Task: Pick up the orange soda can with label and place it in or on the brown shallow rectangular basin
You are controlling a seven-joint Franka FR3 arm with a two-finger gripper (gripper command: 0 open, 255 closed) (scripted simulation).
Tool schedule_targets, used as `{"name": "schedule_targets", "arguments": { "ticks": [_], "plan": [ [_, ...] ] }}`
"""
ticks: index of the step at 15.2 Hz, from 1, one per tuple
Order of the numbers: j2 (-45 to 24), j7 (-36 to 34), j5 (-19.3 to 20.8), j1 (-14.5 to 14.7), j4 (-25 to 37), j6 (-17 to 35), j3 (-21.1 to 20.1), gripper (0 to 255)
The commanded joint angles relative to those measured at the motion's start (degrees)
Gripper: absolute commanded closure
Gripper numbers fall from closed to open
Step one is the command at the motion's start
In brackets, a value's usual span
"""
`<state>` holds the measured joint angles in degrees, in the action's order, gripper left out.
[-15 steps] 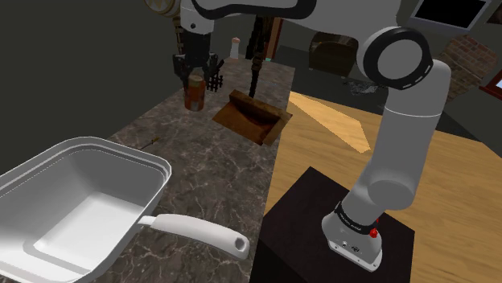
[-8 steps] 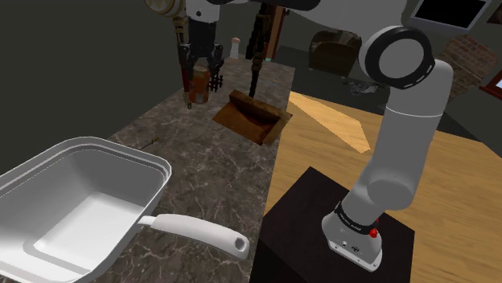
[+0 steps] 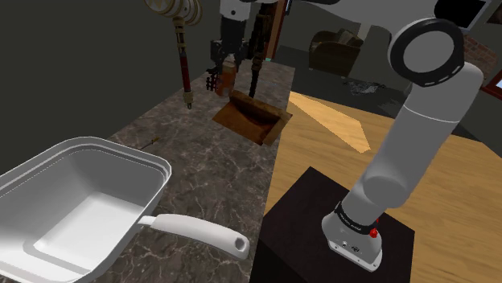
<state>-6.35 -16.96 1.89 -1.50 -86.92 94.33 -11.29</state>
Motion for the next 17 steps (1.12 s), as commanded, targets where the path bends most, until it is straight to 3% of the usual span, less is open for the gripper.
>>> {"name": "schedule_targets", "arguments": {
  "ticks": [1, 11, 17],
  "plan": [
    [2.2, 2.7, -0.6, -1.6, -2.3, 0.2, 1.1, 255],
    [8.7, 17.3, -1.8, -9.0, -7.7, -0.7, 8.2, 255],
    [9.4, 17.3, -1.8, -8.9, -13.3, 4.1, 8.3, 255]
  ]
}}
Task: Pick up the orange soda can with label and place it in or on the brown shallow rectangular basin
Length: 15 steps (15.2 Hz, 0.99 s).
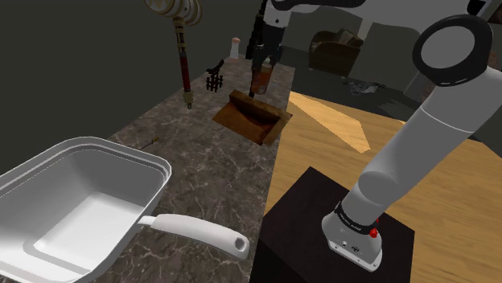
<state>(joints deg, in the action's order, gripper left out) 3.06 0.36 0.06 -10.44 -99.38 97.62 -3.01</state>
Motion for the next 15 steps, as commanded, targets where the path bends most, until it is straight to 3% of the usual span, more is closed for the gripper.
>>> {"name": "schedule_targets", "arguments": {
  "ticks": [1, 15],
  "plan": [
    [0.1, 0.0, 0.0, 0.0, -1.7, 1.6, 0.0, 255],
    [0.0, 0.0, 0.0, 0.0, -11.2, 11.3, 0.0, 255]
  ]
}}
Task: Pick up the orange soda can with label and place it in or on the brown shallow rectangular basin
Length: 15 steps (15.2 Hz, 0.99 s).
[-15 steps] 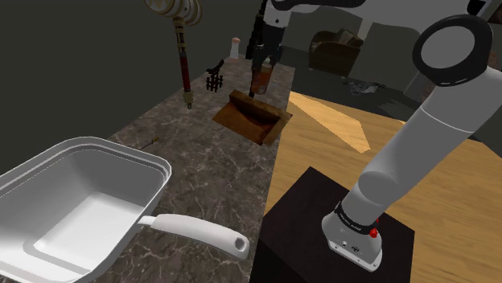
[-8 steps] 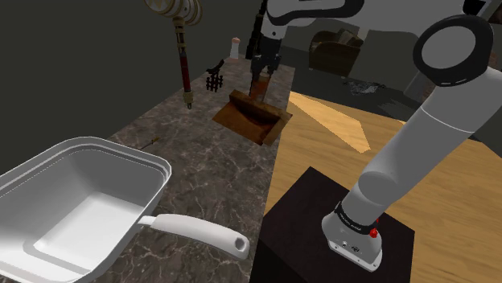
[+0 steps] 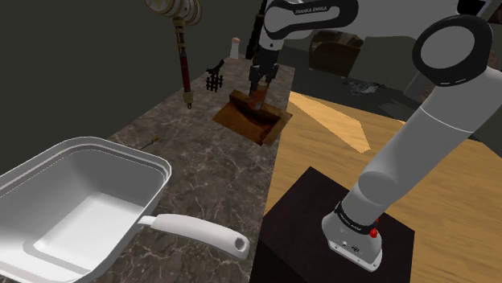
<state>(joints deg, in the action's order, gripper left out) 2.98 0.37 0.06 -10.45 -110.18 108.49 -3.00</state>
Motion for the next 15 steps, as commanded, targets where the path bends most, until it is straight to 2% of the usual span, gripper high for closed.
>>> {"name": "schedule_targets", "arguments": {
  "ticks": [1, 7, 8, 13, 15],
  "plan": [
    [0.1, 0.0, 0.0, 0.0, -0.4, 0.4, 0.0, 255],
    [0.1, 0.0, 0.0, 0.0, -0.4, 0.4, 0.0, 255],
    [0.1, 0.0, 0.0, 0.0, -0.4, 0.4, 0.0, 0],
    [0.1, 0.0, 0.0, 0.0, -0.4, 0.4, 0.0, 0],
    [0.4, 0.0, 0.0, 0.0, 3.0, -3.4, 0.0, 0]
  ]
}}
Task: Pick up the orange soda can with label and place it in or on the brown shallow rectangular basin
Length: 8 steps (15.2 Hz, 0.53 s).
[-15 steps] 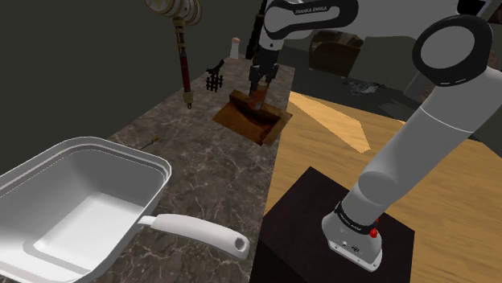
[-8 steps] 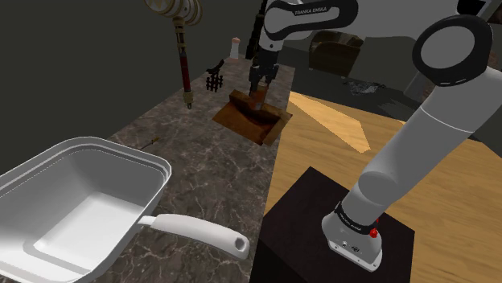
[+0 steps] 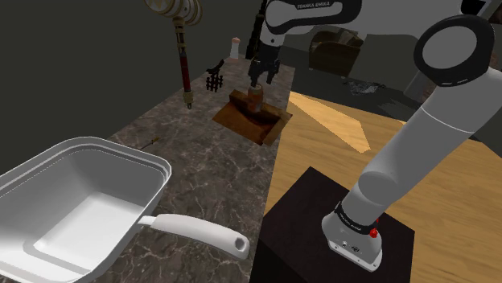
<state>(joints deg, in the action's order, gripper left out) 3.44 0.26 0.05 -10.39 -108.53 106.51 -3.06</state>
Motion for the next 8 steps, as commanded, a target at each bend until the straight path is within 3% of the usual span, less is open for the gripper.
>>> {"name": "schedule_targets", "arguments": {
  "ticks": [1, 8],
  "plan": [
    [0.1, 0.1, 0.0, 0.0, 3.2, -3.3, 0.0, 0],
    [0.1, 0.1, 0.0, 0.0, 4.7, -4.8, 0.0, 0]
  ]
}}
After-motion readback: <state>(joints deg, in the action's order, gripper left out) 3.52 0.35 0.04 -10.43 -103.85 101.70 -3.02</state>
